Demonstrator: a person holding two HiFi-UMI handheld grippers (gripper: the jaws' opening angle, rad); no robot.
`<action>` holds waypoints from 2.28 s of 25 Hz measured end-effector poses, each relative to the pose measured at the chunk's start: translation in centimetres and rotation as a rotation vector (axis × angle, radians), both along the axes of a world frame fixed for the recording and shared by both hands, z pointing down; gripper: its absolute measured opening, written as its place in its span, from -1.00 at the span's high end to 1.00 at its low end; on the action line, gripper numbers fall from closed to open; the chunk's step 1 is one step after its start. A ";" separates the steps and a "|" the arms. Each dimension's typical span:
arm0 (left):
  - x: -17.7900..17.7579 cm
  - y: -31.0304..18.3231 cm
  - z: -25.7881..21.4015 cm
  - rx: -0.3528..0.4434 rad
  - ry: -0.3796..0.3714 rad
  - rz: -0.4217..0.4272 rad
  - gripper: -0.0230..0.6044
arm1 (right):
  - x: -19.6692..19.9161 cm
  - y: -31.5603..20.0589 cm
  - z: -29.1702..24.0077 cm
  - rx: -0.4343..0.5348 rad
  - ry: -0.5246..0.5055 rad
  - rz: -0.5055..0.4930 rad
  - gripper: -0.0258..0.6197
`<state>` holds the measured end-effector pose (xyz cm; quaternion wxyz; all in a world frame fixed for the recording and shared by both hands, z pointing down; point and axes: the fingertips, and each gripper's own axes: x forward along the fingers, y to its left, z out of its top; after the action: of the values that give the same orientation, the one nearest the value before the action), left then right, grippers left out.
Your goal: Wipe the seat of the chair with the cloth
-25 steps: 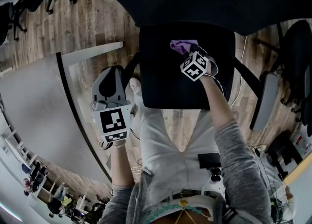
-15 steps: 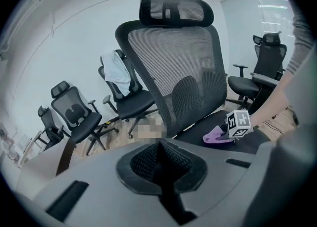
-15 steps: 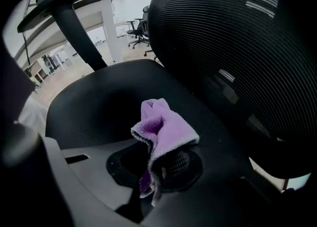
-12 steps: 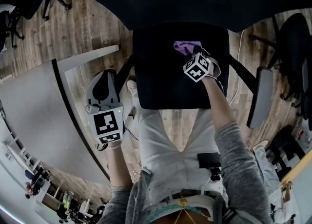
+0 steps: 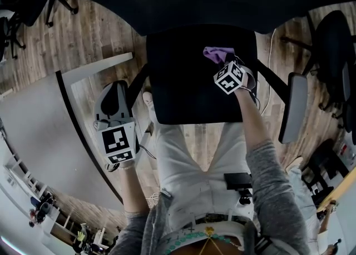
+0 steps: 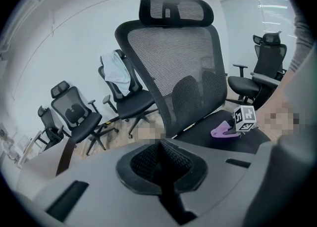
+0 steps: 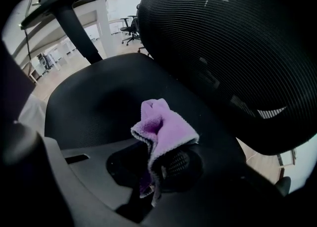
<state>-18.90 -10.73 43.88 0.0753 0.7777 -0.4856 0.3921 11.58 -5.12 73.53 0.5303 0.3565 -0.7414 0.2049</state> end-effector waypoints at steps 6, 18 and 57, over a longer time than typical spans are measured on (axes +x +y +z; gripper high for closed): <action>0.0 0.0 -0.1 0.002 0.000 0.000 0.92 | 2.1 0.9 -0.4 0.008 0.018 0.023 0.77; 0.0 0.0 0.0 0.000 -0.001 0.001 0.92 | 6.4 2.9 -1.2 0.025 0.040 0.095 0.77; 0.1 0.4 0.0 -0.002 0.014 0.000 0.92 | -1.1 2.5 -7.2 0.167 -0.208 0.049 0.77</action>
<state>-18.76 -10.32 43.88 0.0793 0.7804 -0.4847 0.3870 10.47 -2.58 66.38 0.4141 0.3943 -0.7978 0.1911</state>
